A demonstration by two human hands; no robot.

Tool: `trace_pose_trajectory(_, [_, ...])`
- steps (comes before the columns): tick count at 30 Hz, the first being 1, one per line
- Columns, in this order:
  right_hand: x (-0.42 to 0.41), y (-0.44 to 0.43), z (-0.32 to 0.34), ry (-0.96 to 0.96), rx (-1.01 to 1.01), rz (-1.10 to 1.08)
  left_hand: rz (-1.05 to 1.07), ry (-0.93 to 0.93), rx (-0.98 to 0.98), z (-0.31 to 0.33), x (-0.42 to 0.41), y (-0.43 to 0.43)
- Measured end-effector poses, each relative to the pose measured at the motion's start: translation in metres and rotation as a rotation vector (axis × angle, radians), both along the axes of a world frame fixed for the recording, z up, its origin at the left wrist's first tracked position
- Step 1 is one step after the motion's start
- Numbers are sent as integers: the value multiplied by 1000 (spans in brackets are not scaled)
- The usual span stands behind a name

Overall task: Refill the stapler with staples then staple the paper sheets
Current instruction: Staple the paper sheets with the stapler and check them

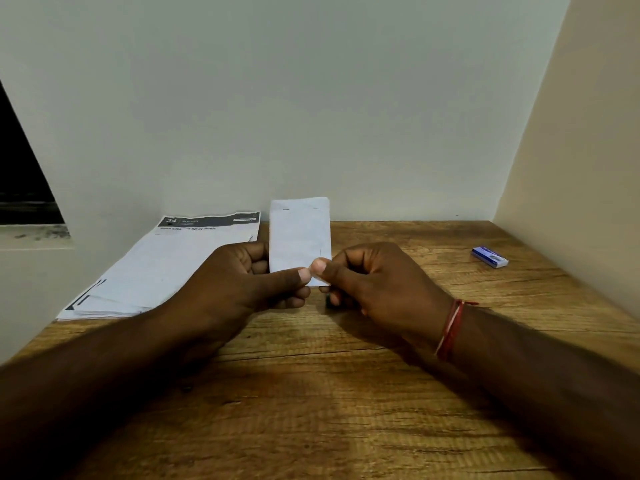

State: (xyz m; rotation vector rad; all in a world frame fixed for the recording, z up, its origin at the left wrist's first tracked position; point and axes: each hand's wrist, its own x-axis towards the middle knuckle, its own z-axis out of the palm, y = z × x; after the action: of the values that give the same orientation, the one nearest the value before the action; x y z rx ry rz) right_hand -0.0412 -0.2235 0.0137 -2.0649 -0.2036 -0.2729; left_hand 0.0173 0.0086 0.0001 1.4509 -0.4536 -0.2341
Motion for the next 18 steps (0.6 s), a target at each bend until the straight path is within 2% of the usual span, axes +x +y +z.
trace_pose_trajectory(5, [10,-28,12,-77,-238,-136,66,9,-52,1,7,3])
trace_pose_trajectory(8, [11,-42,16,66,-499,-130,88,44,-95,3,9,4])
trace_pose_trajectory(10, [11,-42,12,133,-581,-73,69,88,-149,3,11,6])
trace_pose_trajectory(14, [12,-36,5,90,-507,-69,70,117,-206,6,13,9])
trace_pose_trajectory(16, [11,-31,3,98,-249,-17,94,69,-174,7,13,8])
trace_pose_trajectory(18, [9,-25,4,181,171,86,121,-1,-110,6,12,8])
